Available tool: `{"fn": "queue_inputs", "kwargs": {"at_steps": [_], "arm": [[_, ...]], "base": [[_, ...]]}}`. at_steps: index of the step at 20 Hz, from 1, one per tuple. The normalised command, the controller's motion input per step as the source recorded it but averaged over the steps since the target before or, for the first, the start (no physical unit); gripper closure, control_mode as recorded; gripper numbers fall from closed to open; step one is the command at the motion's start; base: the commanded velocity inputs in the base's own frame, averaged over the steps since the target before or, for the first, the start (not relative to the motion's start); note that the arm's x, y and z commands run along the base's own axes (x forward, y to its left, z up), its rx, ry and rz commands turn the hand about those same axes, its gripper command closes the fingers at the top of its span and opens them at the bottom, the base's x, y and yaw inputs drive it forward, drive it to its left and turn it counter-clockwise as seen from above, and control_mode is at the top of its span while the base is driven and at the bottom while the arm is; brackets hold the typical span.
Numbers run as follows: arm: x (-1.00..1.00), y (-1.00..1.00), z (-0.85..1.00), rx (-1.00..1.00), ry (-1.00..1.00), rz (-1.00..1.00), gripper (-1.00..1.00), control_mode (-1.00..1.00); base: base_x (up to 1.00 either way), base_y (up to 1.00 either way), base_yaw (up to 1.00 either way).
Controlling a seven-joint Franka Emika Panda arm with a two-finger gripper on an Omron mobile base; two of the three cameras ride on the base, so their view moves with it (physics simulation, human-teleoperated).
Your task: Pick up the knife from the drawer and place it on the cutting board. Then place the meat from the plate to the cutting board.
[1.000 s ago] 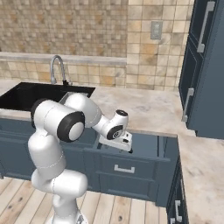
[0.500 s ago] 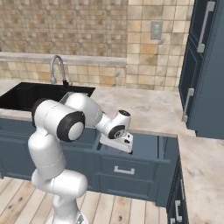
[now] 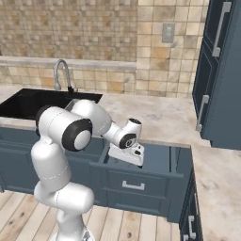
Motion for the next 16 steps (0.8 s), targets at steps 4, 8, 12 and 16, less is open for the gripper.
{"fn": "queue_inputs", "kwargs": {"at_steps": [4,8,12,16], "arm": [[-0.5,0.0,-0.54,0.0,0.17,0.0,-1.0,-1.0],[-0.61,0.0,-0.58,0.0,0.16,0.0,-1.0,-1.0],[-0.71,0.0,-0.63,0.0,0.14,0.0,-1.0,-1.0],[-0.83,0.0,-0.69,0.02,0.08,0.0,-1.0,-1.0]], "base": [[0.0,0.0,0.0],[0.0,0.0,0.0],[0.0,0.0,0.0],[0.0,0.0,0.0]]}}
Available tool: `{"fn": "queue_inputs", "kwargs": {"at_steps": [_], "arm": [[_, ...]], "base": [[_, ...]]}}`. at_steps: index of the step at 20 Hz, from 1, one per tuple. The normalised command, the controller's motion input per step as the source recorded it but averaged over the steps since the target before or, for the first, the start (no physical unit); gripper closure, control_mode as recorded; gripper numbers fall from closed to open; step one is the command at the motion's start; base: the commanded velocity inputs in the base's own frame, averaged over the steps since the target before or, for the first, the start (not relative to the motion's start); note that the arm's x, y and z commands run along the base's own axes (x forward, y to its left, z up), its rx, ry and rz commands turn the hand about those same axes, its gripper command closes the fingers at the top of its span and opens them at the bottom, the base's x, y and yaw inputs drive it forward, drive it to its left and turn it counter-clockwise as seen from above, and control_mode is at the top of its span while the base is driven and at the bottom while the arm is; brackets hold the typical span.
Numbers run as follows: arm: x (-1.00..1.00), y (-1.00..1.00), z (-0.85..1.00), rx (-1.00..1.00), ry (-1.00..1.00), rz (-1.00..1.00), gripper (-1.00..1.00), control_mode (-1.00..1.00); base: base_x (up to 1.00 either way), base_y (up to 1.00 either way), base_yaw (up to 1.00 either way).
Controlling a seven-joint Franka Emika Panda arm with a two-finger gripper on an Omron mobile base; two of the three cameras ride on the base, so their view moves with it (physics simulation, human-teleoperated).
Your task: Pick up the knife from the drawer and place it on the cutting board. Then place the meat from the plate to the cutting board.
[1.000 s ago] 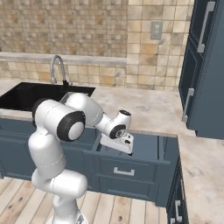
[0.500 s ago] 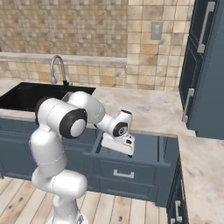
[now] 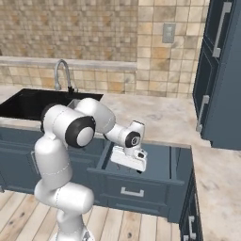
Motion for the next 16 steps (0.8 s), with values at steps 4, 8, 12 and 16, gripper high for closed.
{"fn": "queue_inputs", "kwargs": {"at_steps": [4,8,12,16], "arm": [[-0.96,-0.01,-0.7,0.02,0.02,0.0,-1.0,-1.0],[-0.96,-0.03,-0.73,0.03,0.01,0.0,-1.0,-1.0],[-0.99,-0.03,-0.74,0.03,0.0,0.0,-1.0,-1.0],[-1.0,-0.04,-0.66,0.04,0.0,0.0,-1.0,-1.0]], "base": [[0.0,0.0,0.0],[0.0,0.0,0.0],[0.0,0.0,0.0],[0.0,0.0,0.0]]}}
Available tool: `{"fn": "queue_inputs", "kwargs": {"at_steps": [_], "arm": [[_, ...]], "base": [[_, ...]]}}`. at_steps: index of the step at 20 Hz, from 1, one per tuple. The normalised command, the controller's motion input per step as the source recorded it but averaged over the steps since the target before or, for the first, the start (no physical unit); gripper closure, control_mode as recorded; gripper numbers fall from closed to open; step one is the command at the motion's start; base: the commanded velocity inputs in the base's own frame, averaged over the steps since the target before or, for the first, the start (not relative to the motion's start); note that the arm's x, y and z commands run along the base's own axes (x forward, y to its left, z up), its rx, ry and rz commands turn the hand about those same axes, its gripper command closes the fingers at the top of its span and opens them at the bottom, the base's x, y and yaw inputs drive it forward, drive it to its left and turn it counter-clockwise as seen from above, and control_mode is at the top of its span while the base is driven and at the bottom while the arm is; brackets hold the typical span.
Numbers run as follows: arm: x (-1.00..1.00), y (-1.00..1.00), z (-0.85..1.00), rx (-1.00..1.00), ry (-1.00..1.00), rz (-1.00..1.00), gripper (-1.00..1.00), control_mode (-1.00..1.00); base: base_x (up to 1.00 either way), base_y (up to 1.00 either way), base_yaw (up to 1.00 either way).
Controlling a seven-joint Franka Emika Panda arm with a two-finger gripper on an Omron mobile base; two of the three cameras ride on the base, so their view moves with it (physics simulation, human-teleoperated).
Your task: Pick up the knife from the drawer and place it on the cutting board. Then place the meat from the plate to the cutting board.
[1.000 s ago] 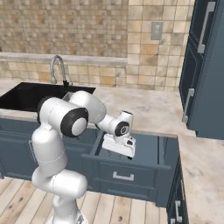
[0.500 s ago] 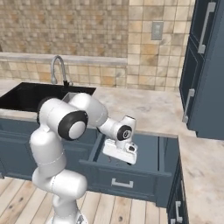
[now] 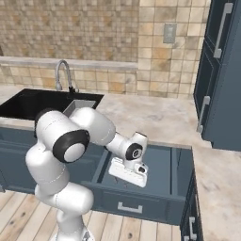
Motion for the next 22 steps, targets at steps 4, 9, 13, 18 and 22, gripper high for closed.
{"fn": "queue_inputs", "kwargs": {"at_steps": [4,9,13,18,22], "arm": [[-0.89,-0.06,-0.33,0.03,-0.04,0.0,-1.0,-1.0],[-0.05,-0.25,0.2,0.0,-0.04,0.0,-1.0,-1.0],[0.25,-0.35,0.37,0.0,0.0,0.0,-1.0,-1.0],[0.32,-0.25,0.08,0.0,0.0,0.0,-1.0,-1.0],[0.41,-0.11,-0.02,0.0,0.0,0.0,-1.0,-1.0]], "base": [[0.0,0.0,0.0],[0.0,0.0,0.0],[0.0,0.0,0.0],[0.0,0.0,0.0],[0.0,0.0,0.0]]}}
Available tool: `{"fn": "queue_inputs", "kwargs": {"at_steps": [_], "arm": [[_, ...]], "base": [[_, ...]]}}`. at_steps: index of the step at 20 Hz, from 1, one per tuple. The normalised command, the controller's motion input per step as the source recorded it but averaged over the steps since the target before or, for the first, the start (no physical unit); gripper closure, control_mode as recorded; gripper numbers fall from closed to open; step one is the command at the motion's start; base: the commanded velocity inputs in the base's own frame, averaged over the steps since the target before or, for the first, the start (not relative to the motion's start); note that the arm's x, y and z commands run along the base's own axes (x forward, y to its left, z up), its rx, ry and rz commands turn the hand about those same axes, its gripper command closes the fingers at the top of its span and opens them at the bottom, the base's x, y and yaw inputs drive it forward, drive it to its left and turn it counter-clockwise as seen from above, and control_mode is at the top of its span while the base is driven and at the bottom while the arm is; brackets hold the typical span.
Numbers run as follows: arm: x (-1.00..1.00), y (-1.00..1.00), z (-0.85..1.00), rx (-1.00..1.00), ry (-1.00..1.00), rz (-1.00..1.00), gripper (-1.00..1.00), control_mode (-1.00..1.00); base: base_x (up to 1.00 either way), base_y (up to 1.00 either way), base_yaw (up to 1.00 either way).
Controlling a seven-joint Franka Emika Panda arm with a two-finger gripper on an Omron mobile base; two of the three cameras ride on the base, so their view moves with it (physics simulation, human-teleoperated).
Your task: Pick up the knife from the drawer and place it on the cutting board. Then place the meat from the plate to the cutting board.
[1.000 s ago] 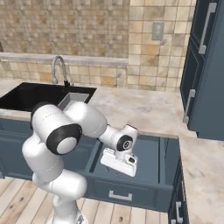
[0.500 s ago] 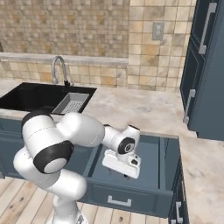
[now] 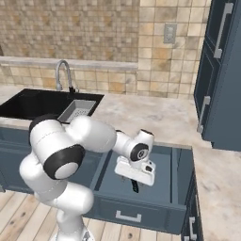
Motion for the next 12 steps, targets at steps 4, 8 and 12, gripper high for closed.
{"fn": "queue_inputs", "kwargs": {"at_steps": [4,8,12], "arm": [[0.39,-0.02,-0.13,0.0,-0.02,0.01,-1.0,-1.0],[0.35,0.0,-0.19,0.0,-0.06,0.04,-1.0,-1.0],[0.2,0.0,-0.2,0.0,-0.11,0.05,-1.0,-1.0]], "base": [[0.0,0.0,0.0],[0.0,0.0,0.0],[0.0,0.0,0.0]]}}
